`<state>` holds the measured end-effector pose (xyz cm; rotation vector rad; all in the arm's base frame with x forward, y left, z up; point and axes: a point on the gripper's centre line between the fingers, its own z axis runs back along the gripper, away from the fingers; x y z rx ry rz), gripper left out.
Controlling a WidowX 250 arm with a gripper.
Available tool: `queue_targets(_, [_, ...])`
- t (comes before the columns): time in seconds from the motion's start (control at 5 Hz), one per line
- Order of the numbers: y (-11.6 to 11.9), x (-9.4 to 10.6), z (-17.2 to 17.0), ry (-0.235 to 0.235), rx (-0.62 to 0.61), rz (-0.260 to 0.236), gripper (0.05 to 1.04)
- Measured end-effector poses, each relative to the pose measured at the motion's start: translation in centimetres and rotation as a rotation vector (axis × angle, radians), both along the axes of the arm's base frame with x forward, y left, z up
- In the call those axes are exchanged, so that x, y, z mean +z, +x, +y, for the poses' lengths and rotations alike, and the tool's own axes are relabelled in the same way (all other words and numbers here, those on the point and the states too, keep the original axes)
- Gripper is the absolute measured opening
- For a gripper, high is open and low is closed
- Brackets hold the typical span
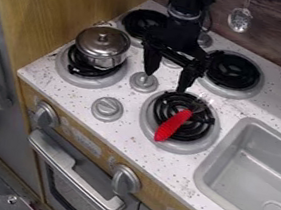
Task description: Take the pot lid and put it over the top right burner
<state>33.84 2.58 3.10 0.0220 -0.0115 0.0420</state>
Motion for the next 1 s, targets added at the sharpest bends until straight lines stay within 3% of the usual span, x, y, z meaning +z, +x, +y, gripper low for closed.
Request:
queue_targets(0.2, [-0.7,-1.5,-0.2,-0.008,0.002,0.050,0.997])
queue_targets(0.4, [-0.4,-1.8,-0.4,-0.117,0.012,0.049,0.997])
queue_targets(0.6, [0.7,-1.6,1.9,-0.151,0.081,-0.013,0.997])
queue_targets(0.8, [1.8,-2.1,6.5,-0.132,0.153,-0.086,0.997])
queue_targets(1.0, [2.6,-0.8,11.1,-0.073,0.214,-0.159,0.997])
